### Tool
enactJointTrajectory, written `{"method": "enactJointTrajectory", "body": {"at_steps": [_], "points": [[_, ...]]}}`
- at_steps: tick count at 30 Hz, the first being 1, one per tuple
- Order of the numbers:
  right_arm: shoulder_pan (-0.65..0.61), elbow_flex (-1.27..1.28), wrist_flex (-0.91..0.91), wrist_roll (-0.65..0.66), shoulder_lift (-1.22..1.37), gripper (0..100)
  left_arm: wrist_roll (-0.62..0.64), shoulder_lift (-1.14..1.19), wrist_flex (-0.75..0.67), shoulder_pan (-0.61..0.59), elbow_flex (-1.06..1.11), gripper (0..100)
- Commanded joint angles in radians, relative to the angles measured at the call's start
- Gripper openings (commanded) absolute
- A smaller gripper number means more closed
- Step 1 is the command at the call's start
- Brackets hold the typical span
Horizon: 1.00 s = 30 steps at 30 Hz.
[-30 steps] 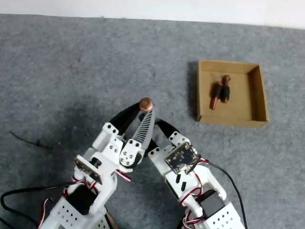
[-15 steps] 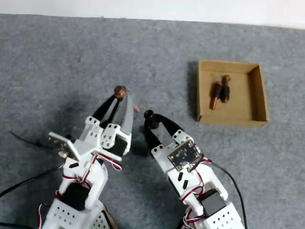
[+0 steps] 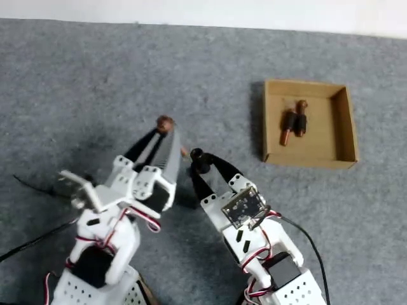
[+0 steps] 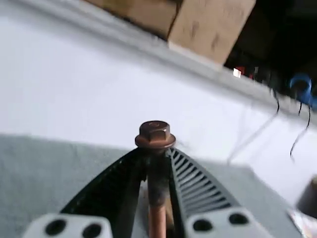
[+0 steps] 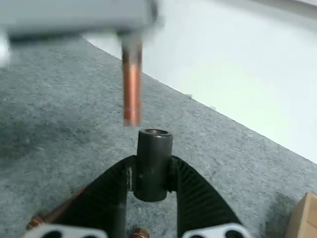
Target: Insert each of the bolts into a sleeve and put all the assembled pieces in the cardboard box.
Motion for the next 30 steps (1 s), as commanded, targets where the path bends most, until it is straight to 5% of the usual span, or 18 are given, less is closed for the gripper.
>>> {"method": "enactJointTrajectory", "body": {"at_steps": [1, 11, 30], "points": [[-0.013, 0.119, 0.002, -0.006, -0.016, 0.4, 0.008, -0.025, -0.028, 0.012, -0.073, 0], [-0.015, 0.119, 0.002, -0.006, -0.016, 0.4, 0.008, -0.025, -0.169, 0.147, 0.133, 0], [-0.01, 0.119, 0.002, -0.006, -0.018, 0.4, 0.006, -0.022, -0.17, 0.148, 0.166, 0]]}}
